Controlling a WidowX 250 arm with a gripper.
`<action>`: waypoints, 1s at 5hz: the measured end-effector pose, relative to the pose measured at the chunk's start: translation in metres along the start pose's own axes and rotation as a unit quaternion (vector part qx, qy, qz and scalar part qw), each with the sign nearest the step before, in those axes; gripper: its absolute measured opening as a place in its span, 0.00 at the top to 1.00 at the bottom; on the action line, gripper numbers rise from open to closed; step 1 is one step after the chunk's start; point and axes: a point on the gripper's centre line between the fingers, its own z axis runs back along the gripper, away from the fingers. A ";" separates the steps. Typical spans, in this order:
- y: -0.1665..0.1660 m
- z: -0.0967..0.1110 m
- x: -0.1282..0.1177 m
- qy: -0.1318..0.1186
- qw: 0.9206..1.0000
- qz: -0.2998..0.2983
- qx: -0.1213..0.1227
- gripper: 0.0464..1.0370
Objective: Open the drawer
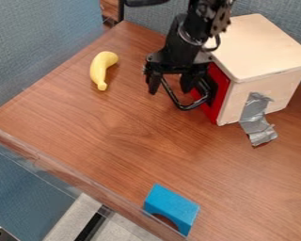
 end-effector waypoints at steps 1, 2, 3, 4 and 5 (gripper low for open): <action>0.000 -0.001 -0.001 -0.003 1.000 -0.002 0.003 0.04; 0.001 -0.007 -0.003 0.002 1.000 0.002 0.007 0.07; 0.001 -0.007 -0.004 0.005 1.000 0.014 0.007 0.35; 0.001 -0.007 -0.006 0.007 1.000 0.022 0.007 0.67; 0.002 -0.008 -0.007 0.008 1.000 0.025 0.007 0.88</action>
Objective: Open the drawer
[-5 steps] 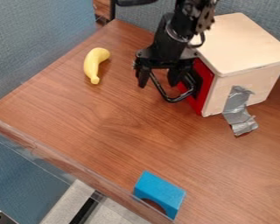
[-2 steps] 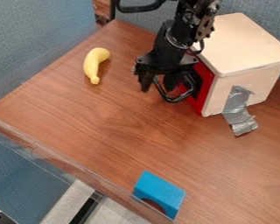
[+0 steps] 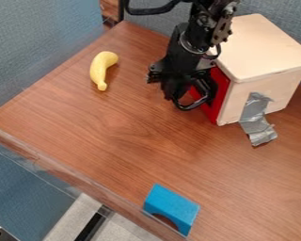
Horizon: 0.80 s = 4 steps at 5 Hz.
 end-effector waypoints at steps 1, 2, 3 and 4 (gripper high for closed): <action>0.002 -0.001 -0.001 0.000 1.000 0.001 0.003 0.96; 0.007 -0.002 -0.004 0.001 1.000 0.000 0.008 0.96; 0.018 0.000 -0.005 -0.001 1.000 0.005 0.015 0.96; 0.029 0.002 -0.005 -0.004 1.000 0.011 0.021 0.96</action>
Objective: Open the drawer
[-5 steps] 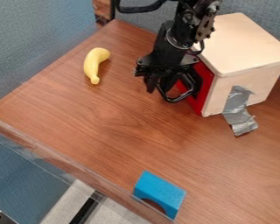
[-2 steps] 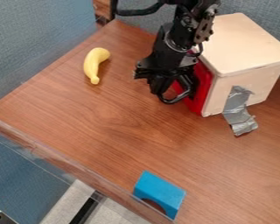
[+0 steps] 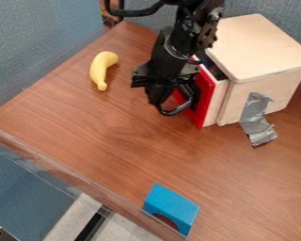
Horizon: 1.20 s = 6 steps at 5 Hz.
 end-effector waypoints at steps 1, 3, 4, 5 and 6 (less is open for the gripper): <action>0.010 0.002 -0.001 -0.002 1.000 0.006 0.004 0.96; 0.031 0.006 0.001 -0.004 1.000 0.019 0.010 0.96; 0.040 0.006 0.004 -0.001 1.000 0.028 0.010 0.96; 0.047 0.002 0.006 0.005 0.999 0.030 0.013 0.96; 0.056 0.004 0.009 0.006 1.000 0.027 0.012 0.96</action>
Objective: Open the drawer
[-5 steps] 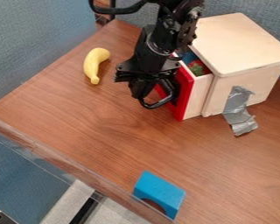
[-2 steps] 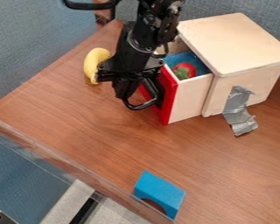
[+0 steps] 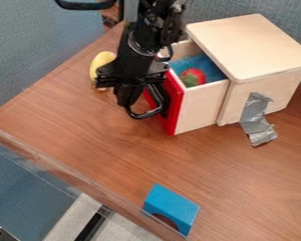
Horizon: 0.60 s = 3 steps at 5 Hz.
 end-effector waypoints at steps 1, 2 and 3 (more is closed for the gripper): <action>0.008 -0.002 0.002 0.002 1.000 -0.007 -0.002 0.96; 0.012 0.002 0.004 0.002 1.000 -0.024 -0.015 0.96; 0.014 -0.001 0.004 0.003 0.999 -0.046 -0.027 0.93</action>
